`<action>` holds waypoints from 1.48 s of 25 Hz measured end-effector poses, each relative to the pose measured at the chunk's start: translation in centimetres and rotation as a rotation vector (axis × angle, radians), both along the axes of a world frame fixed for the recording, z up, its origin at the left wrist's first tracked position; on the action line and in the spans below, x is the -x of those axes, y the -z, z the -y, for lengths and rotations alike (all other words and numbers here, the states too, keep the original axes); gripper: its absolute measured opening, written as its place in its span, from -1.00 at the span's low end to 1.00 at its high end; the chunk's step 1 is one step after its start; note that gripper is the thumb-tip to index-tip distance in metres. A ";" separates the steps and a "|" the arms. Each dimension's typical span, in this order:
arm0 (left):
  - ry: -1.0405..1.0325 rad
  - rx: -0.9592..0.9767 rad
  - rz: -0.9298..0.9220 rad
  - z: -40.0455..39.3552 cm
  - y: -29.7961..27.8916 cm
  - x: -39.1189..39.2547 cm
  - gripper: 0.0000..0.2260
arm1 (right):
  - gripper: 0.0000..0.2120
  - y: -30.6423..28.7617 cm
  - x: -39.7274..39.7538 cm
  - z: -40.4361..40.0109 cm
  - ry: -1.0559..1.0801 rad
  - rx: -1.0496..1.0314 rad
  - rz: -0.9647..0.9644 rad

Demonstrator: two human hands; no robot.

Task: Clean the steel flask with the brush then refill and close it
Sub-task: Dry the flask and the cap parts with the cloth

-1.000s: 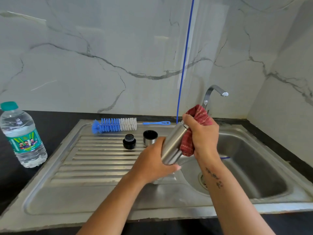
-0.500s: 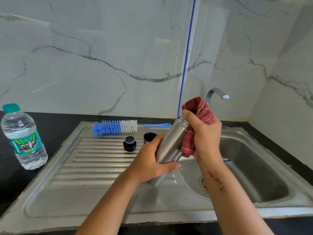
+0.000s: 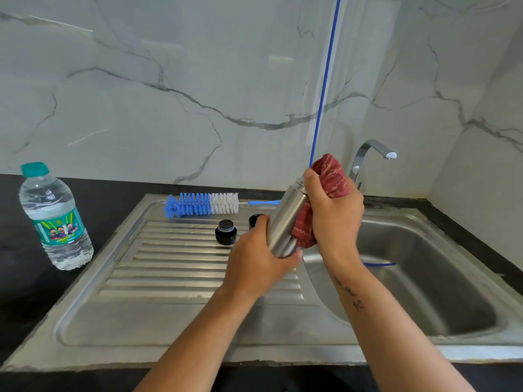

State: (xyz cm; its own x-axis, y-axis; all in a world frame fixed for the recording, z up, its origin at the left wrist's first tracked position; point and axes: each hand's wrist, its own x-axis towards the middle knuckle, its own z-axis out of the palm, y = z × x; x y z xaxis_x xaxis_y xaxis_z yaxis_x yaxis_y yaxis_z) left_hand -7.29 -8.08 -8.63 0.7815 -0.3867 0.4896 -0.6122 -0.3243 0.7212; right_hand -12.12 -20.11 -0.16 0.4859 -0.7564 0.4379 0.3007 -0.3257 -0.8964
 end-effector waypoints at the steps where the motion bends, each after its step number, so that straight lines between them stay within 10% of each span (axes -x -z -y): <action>1: -0.082 -0.034 0.065 0.0 0.1 -0.1 -0.43 | -0.66 0.2 0.0 -0.3 0.044 0.037 -0.029; 7: -0.172 0.166 -0.025 -1.5 -0.1 -0.8 -0.32 | -0.73 3.3 -0.3 1.9 -0.446 -0.572 0.202; 12: -0.320 0.187 -0.030 -7.4 -1.1 -0.2 -0.40 | -0.59 7.4 -1.4 1.7 -0.748 -0.801 0.013; 37: -0.614 0.191 -0.234 -20.6 0.9 1.6 -0.39 | -0.61 9.5 -1.5 2.0 -0.535 -0.951 -0.142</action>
State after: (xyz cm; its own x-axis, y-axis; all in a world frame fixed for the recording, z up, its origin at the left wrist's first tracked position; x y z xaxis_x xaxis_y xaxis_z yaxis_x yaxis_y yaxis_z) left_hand -8.91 12.48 -9.51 0.9250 0.2372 0.2969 -0.1790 -0.4172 0.8910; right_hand -10.66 -22.14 -9.63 0.8512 -0.4317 -0.2984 0.0709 0.6580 -0.7497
